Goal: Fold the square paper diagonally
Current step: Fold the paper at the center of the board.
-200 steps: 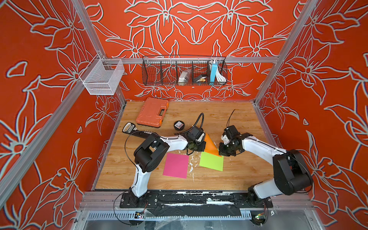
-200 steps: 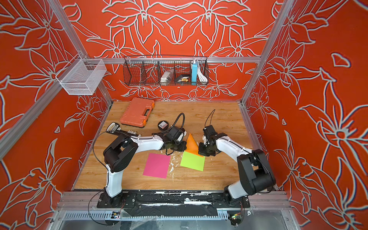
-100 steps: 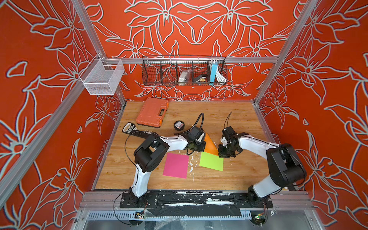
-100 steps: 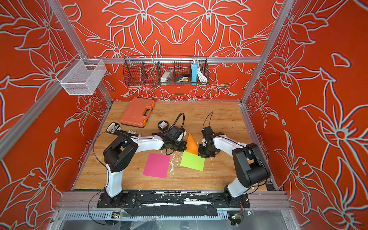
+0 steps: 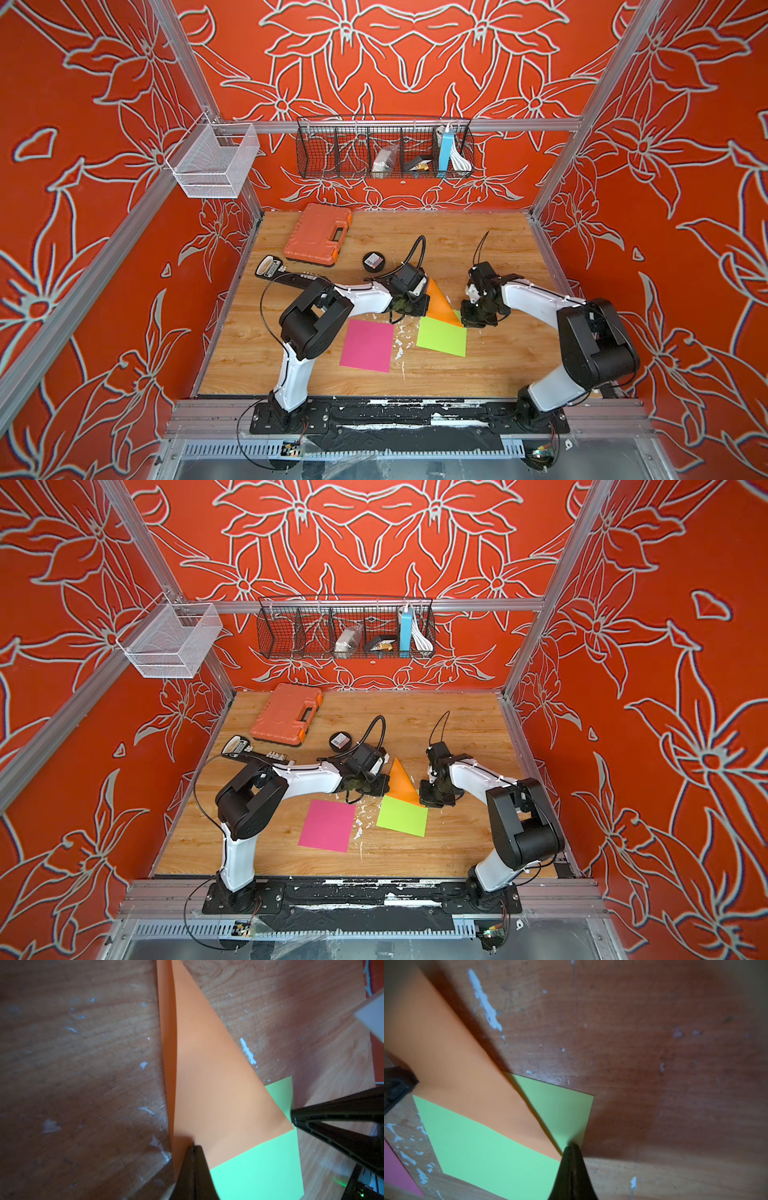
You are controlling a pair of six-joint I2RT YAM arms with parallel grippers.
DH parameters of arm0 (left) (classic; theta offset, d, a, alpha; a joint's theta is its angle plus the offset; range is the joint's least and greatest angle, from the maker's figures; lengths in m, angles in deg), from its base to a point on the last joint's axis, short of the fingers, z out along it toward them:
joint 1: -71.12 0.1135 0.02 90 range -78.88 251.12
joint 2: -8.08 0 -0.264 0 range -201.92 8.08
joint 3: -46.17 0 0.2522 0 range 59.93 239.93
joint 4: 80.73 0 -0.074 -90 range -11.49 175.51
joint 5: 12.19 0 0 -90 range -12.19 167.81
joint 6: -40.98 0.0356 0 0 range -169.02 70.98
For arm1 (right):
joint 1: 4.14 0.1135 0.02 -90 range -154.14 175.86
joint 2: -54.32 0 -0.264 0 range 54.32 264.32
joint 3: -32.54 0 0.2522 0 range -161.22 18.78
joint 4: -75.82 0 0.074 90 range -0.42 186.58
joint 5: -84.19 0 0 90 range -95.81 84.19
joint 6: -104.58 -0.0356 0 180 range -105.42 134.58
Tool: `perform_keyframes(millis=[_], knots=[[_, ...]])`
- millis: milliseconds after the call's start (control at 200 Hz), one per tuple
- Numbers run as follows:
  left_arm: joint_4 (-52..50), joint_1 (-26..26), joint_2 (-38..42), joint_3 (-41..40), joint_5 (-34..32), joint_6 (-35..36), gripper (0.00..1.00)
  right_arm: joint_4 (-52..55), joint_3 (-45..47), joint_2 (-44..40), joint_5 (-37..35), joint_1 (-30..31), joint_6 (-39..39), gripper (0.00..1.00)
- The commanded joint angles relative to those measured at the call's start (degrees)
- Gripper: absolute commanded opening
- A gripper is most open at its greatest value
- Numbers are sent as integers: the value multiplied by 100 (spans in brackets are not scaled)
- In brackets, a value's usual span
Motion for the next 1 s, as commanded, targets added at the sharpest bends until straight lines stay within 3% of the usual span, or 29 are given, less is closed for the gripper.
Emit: perform_keyframes(millis=[0,190,480,746,996], knots=[[-494,56,-162,-43,-253,100,0,206,13,-142,-152,-66,49,0],[-470,52,-189,-35,-197,90,0,-146,-17,-569,611,103,-222,0],[-424,47,-188,-42,-136,90,0,-1049,-401,155,1084,441,-800,0],[-447,45,-177,-43,-144,104,0,-1326,-815,589,985,472,-1150,0],[-171,14,-31,-219,44,38,0,-1251,-573,465,587,498,-1177,0]])
